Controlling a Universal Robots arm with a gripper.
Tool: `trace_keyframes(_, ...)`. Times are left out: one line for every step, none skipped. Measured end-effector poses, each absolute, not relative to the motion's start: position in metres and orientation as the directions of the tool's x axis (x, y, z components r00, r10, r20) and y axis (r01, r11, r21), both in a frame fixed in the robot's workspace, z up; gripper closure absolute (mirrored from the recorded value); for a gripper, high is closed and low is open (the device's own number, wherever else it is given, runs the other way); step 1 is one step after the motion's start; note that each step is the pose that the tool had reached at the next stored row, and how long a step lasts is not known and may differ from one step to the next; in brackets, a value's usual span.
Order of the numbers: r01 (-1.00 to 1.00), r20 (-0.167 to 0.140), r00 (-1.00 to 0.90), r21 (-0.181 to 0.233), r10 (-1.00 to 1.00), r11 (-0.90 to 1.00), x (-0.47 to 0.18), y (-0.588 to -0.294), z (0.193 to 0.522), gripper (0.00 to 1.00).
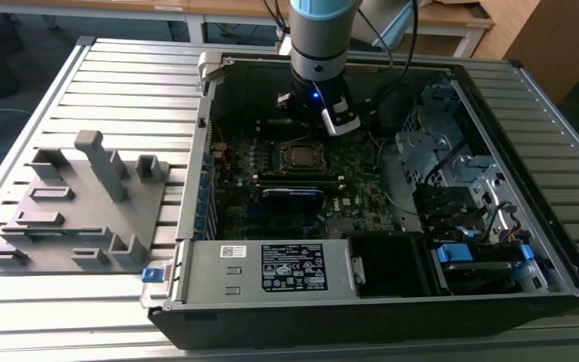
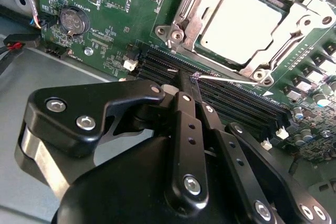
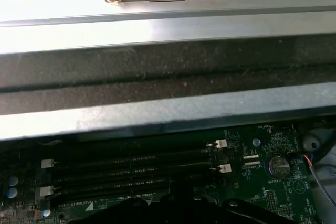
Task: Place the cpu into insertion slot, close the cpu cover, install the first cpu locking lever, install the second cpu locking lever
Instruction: 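Install the first cpu locking lever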
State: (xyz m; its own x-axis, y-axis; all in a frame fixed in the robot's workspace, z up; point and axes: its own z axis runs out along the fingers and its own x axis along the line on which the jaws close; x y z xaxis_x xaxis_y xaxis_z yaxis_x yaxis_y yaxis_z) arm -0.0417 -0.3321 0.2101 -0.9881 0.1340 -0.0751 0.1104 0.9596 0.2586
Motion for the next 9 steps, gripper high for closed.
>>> trace_keyframes(0.110, -0.076, -0.988, 0.259, 0.134, 0.960, -0.0419, -0.3328, 0.2099, 0.90)
trace_keyframes(0.110, -0.078, -0.988, 0.259, 0.134, 0.960, -0.0422, -0.3337, 0.2098, 0.90)
trace_keyframes(0.109, -0.080, -0.988, 0.260, 0.134, 0.960, -0.0425, -0.3346, 0.2094, 0.90)
trace_keyframes(0.108, -0.083, -0.987, 0.260, 0.134, 0.959, -0.0430, -0.3354, 0.2090, 0.90)
trace_keyframes(0.107, -0.087, -0.987, 0.261, 0.134, 0.959, -0.0436, -0.3359, 0.2087, 0.90)
trace_keyframes(0.106, -0.091, -0.987, 0.262, 0.134, 0.959, -0.0443, -0.3362, 0.2084, 0.90)
trace_keyframes(0.105, -0.095, -0.986, 0.263, 0.134, 0.959, -0.0452, -0.3363, 0.2081, 0.90)
trace_keyframes(0.104, -0.101, -0.986, 0.264, 0.134, 0.959, -0.0462, -0.3364, 0.2078, 0.90)
trace_keyframes(0.102, -0.105, -0.985, 0.265, 0.134, 0.959, -0.0472, -0.3365, 0.2075, 0.90)
